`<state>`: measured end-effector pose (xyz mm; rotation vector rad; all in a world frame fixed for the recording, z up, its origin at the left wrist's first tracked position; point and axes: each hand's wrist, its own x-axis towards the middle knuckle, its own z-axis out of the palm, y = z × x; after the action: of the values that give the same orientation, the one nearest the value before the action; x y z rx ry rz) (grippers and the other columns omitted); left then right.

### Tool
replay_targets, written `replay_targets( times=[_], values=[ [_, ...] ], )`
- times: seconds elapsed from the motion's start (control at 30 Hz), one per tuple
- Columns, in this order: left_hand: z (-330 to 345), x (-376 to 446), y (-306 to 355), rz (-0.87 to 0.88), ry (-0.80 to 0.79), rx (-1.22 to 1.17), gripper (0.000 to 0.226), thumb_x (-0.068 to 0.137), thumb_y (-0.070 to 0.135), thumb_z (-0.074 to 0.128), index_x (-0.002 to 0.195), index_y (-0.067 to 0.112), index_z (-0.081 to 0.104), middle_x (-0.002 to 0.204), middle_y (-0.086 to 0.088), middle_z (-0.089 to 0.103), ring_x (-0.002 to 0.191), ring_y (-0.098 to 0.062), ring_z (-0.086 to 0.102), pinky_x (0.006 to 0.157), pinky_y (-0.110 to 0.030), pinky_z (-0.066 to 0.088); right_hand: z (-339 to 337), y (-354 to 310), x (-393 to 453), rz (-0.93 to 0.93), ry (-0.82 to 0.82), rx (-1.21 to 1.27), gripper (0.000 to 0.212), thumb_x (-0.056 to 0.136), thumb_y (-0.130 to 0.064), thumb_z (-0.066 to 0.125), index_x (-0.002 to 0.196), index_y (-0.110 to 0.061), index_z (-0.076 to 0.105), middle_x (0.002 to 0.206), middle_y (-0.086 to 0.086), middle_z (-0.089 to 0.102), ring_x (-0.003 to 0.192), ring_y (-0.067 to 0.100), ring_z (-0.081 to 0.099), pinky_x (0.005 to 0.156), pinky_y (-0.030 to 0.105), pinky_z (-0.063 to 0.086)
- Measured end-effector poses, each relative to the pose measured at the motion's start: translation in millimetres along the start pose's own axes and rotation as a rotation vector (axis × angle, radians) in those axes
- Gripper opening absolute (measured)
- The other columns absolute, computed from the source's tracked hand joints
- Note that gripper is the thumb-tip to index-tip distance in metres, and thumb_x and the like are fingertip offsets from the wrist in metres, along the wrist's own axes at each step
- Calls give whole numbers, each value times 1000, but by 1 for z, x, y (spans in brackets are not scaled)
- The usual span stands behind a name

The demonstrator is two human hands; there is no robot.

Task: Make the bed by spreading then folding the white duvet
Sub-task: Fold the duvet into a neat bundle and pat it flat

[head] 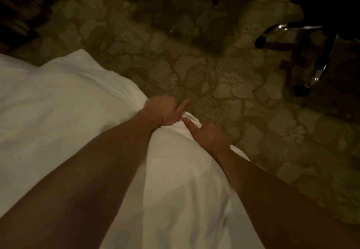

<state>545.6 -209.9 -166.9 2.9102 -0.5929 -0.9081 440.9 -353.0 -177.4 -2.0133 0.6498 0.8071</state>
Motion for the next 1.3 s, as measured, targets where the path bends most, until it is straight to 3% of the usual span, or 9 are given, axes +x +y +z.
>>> replay_targets(
  times=[0.23,0.37,0.5,0.7,0.8,0.93,1.1,1.23,1.3],
  values=[
    [-126,-122,15,-3,246,10,68,104,58,16,59,21,50,70,-6,52,73,-23,51,71,-33,38,-48,-77,-126,-284,333,-276,91,83,-88,24,96,-11,72,80,5,61,78,25,60,75,36,49],
    [-193,-255,-10,-53,419,16,81,105,56,14,57,17,66,65,-4,63,70,-21,58,73,-34,39,-45,-137,-247,-559,412,-356,95,79,-91,14,85,-15,70,73,4,66,72,25,67,70,37,56],
    [-215,-417,-53,-176,602,3,82,104,56,11,64,16,70,70,-5,65,71,-21,55,72,-34,36,-3,-192,-390,-826,439,-607,79,93,-77,24,106,-13,68,101,15,71,97,35,67,81,39,50],
    [-157,-680,-121,-341,798,-212,64,106,52,16,53,31,43,60,1,52,65,-21,53,69,-33,36,130,-216,-601,-1191,472,-883,71,92,-77,23,97,-17,62,80,1,58,80,21,64,71,31,42],
    [-91,-789,-160,-490,883,-308,58,104,53,17,57,34,44,74,-7,68,74,-27,61,72,-35,42,217,-210,-677,-1369,391,-1001,76,89,-80,20,100,-18,62,87,4,68,83,24,68,74,33,48],
    [18,-898,-188,-656,918,-441,54,103,47,22,58,27,43,60,5,51,66,-23,52,68,-32,33,337,-173,-747,-1482,177,-1149,81,87,-84,20,106,-17,62,94,6,71,84,26,69,77,36,52],
    [157,-997,-198,-885,846,-475,45,109,37,27,89,15,61,94,-10,66,90,-31,58,76,-35,32,476,-84,-779,-1504,-48,-1346,88,83,-87,20,115,-16,62,99,5,72,89,24,70,72,35,46],
    [251,-1058,-191,-1089,754,-539,48,108,47,21,85,18,51,93,-7,62,92,-31,56,74,-36,31,554,1,-800,-1273,-576,-1482,94,87,-82,36,151,-12,36,143,14,55,127,32,55,102,40,45],
    [281,-1072,-185,-1187,742,-596,48,107,51,21,86,19,49,93,-5,59,93,-30,57,73,-37,33,564,19,-814,-1395,-730,-1551,84,91,-75,44,150,-16,37,148,12,49,132,32,49,105,43,42]
  ],
)
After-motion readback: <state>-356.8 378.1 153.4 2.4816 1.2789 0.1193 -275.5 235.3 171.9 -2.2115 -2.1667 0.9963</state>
